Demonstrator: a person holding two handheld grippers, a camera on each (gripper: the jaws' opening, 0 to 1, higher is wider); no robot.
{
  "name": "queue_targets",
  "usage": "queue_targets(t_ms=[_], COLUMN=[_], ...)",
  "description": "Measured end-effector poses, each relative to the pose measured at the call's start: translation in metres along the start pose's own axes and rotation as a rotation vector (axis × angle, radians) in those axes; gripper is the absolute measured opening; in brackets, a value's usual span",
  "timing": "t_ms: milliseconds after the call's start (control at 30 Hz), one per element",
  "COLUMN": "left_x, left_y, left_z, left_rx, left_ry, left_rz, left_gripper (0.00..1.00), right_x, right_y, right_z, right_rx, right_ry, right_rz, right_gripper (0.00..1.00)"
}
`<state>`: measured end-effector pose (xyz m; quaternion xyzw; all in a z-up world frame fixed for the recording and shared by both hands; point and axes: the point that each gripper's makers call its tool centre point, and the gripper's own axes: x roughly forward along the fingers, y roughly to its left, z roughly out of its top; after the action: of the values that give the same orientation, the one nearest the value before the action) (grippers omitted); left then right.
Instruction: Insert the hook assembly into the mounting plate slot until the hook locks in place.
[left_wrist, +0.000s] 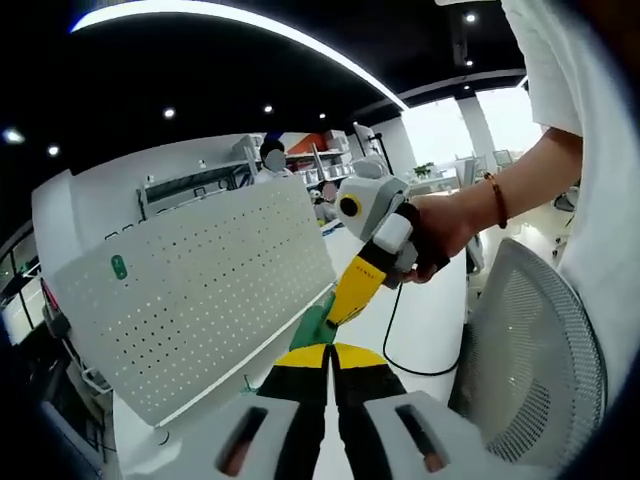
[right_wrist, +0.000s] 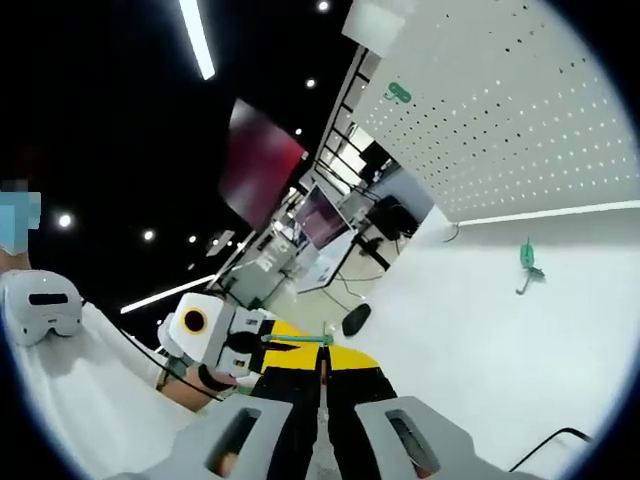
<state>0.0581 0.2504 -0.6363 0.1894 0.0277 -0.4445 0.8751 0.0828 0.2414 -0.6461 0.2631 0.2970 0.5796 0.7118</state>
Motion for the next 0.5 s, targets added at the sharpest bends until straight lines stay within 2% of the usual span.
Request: queue_targets(t_ms=[100, 167, 233, 300, 500], left_x=[0.000, 0.002, 0.004, 0.006, 0.011], left_y=[0.003, 0.003, 0.004, 0.005, 0.006], left_z=[0.002, 0.001, 0.001, 0.001, -0.010], left_rx=[0.014, 0.026, 0.034, 0.052, 0.093], left_ry=[-0.001, 0.011, 0.006, 0.007, 0.073], left_rz=[0.010, 0.004, 0.007, 0.007, 0.013], left_gripper=[0.03, 0.08, 0.11, 0.07, 0.05], right_x=[0.001, 0.002, 0.003, 0.006, 0.009], right_y=[-0.003, -0.004, -0.009, -0.009, -0.013], right_z=[-0.007, -0.007, -0.009, -0.011, -0.014], right_rx=[0.000, 0.003, -0.001, -0.007, -0.008], right_ry=[0.045, 0.049, 0.067, 0.082, 0.112], right_rz=[-0.018, -0.023, -0.061, -0.069, -0.115], right_gripper=[0.00, 0.00, 0.00, 0.00, 0.00])
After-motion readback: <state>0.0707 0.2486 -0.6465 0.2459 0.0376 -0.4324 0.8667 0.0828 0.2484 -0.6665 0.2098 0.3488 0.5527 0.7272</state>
